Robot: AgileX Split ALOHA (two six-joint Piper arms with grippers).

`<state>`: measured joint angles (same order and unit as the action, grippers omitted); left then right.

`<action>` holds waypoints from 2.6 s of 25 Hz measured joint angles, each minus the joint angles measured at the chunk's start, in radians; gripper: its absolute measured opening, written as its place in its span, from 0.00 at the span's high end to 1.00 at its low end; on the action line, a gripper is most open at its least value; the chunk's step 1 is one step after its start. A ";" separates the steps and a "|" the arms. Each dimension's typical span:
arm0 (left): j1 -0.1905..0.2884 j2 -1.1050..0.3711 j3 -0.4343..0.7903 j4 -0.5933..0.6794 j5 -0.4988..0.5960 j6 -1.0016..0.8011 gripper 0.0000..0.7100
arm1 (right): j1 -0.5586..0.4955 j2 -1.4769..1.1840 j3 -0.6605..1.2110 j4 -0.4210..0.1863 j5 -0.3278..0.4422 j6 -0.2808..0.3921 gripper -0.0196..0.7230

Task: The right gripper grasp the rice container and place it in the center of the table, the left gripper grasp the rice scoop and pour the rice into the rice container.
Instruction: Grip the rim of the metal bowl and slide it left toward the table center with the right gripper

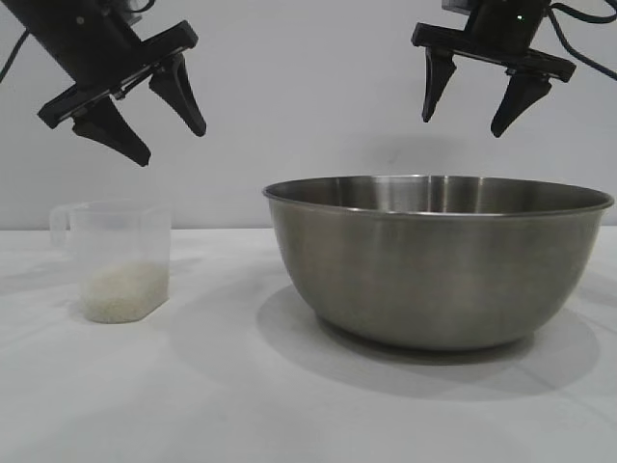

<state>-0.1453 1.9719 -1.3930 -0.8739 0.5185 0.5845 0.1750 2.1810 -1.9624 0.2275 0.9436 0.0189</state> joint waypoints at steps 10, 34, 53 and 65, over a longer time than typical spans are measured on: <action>0.000 0.000 0.000 0.000 0.000 0.000 0.31 | 0.000 0.000 0.000 -0.015 0.003 0.000 0.25; 0.000 0.000 0.000 -0.002 0.001 0.002 0.31 | 0.000 -0.121 0.021 -0.121 0.296 0.000 0.25; 0.000 0.000 0.000 -0.002 0.001 0.002 0.31 | 0.000 -0.345 0.573 -0.044 0.278 0.000 0.25; 0.000 0.000 0.000 -0.002 0.001 0.002 0.31 | 0.000 -0.254 0.626 0.015 0.122 -0.047 0.40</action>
<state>-0.1453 1.9719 -1.3930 -0.8754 0.5199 0.5863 0.1750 1.9266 -1.3368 0.2425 1.0660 -0.0285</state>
